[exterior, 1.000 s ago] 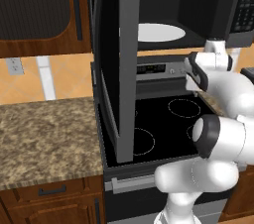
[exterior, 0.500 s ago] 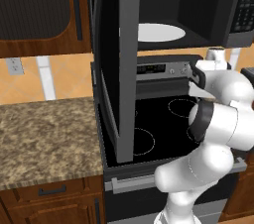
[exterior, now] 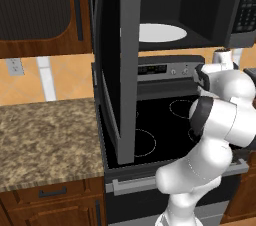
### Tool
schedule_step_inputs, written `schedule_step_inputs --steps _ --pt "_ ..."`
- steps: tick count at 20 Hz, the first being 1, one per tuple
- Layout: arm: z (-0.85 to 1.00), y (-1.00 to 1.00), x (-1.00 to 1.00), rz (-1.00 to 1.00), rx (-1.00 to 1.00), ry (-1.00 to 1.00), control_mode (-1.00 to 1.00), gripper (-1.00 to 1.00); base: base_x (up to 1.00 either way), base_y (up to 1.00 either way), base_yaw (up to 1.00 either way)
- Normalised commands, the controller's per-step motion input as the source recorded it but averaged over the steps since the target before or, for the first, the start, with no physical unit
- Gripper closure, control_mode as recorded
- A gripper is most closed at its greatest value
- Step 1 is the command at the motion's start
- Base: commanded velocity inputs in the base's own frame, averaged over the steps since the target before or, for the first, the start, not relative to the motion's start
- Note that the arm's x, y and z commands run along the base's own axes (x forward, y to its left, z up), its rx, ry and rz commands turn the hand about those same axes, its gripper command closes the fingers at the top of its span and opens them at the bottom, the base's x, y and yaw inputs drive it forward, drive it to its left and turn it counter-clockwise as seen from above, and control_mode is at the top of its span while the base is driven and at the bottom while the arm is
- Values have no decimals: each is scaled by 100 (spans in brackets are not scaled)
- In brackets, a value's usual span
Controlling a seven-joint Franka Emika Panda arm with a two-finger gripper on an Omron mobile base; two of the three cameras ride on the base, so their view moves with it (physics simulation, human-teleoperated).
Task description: Open the microwave, place the bowl with waffle inside the microwave, then close the microwave door and turn it on.
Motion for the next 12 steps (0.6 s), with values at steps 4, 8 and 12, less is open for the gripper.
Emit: schedule_step_inputs --steps 4,8,12 --pt "0 -74 0 3 -2 3 -100 -100 0 0 0" --pt "-7 -58 11 0 0 5 -100 -100 0 0 0" --pt "-17 -63 26 1 0 1 -100 -100 0 0 0"
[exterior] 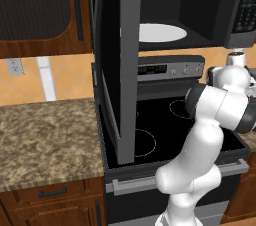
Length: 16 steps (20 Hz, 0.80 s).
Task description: Open the microwave, place the bowl with waffle inside the microwave, then close the microwave door and turn it on.
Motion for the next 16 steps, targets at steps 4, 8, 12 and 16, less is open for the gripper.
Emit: schedule_step_inputs --steps 4,8,12,16 --pt "-21 -84 42 5 0 6 -100 -100 0 0 0" --pt "-38 -63 32 4 1 1 -100 -100 0 0 0" --pt "-46 -27 14 6 2 13 -100 -100 0 0 0" --pt "-45 0 -7 14 0 16 -100 -100 0 0 0"
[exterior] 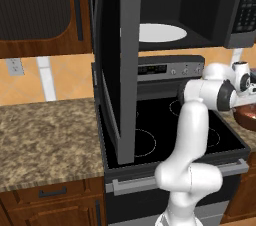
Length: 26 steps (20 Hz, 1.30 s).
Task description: Open the microwave, place the bowl with waffle inside the microwave, then close the microwave door and turn it on.
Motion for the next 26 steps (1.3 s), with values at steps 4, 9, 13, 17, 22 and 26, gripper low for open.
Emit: schedule_step_inputs --steps 4,9,13,17,22,26 --pt "-51 4 -18 18 0 11 -100 -100 0 0 0" --pt "-58 1 0 9 4 9 -100 -100 0 0 0" --pt "-26 0 0 5 1 0 -100 100 0 0 0" --pt "-4 0 0 1 0 1 -100 100 0 0 0" --pt "0 0 -17 0 0 0 -100 100 0 0 0" --pt "14 0 -56 7 1 -18 -100 100 0 0 0"
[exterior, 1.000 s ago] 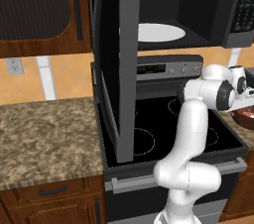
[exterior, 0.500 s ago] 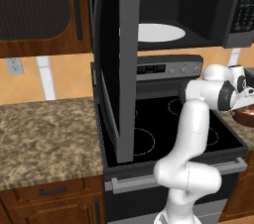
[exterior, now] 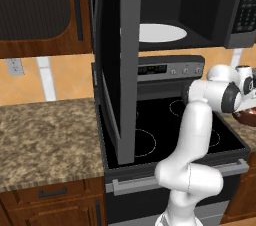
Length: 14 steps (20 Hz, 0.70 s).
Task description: Open the microwave, place the bowl with waffle inside the microwave, then close the microwave door and turn it on.
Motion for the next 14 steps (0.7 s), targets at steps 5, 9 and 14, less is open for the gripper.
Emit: schedule_step_inputs --steps 5,9,14 --pt "83 3 -57 30 0 -40 -100 100 0 0 0" --pt "93 40 -46 55 0 -36 -100 100 0 0 0" --pt "72 67 -68 58 -4 -7 -100 100 0 0 0"
